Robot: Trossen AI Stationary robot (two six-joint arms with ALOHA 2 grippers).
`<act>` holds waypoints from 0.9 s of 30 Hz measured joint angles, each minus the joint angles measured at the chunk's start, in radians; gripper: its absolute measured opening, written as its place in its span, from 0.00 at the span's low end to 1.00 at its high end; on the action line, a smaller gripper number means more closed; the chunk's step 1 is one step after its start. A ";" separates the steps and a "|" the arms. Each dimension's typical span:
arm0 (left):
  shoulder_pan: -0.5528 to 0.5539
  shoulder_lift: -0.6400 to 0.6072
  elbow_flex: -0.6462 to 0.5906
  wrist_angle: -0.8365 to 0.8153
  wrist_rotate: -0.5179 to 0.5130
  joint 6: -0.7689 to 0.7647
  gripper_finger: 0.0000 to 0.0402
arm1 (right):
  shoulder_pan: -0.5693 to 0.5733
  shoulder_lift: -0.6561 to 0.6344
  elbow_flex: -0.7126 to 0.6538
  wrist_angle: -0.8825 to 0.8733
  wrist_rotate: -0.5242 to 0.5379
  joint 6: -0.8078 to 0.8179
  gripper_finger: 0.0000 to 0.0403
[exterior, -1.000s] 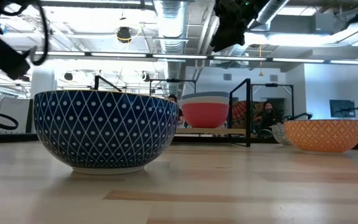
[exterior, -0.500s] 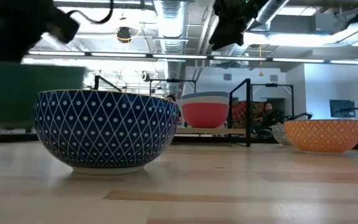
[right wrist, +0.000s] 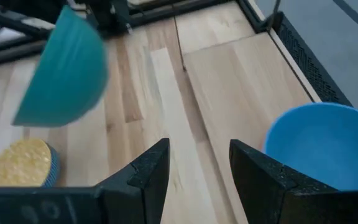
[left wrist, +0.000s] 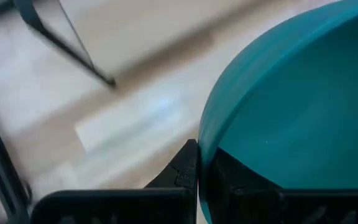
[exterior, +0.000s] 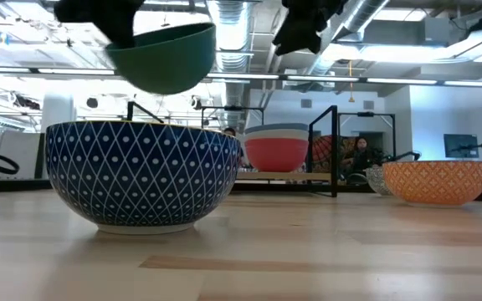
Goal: Place and stack bowls onto a shelf
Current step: Stack the green bowl on top of the blue bowl on the shelf
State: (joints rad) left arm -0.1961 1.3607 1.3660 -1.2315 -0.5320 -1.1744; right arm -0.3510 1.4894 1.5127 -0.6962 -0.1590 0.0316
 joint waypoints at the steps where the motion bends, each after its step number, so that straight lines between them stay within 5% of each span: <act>1: 0.011 -0.001 0.010 0.010 -0.029 0.019 0.00 | 0.003 -0.004 0.000 0.007 0.001 0.009 0.48; 6: 0.060 0.000 0.044 0.069 -0.155 0.094 0.00 | 0.026 -0.051 0.000 0.084 0.021 0.059 0.48; 17: 0.187 0.000 0.046 0.367 -0.468 0.352 0.00 | 0.065 -0.080 0.024 0.294 0.269 -0.023 0.54; 23: 0.273 0.000 0.046 0.543 -0.499 0.564 0.00 | 0.117 -0.056 0.042 0.354 0.468 -0.154 0.58; 27: 0.316 0.000 0.046 0.645 -0.497 0.692 0.00 | 0.117 -0.027 0.040 0.380 0.501 -0.224 0.58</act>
State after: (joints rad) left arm 0.1200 1.3605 1.4124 -0.5861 -1.0285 -0.4828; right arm -0.2336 1.4626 1.5532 -0.3158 0.3422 -0.1925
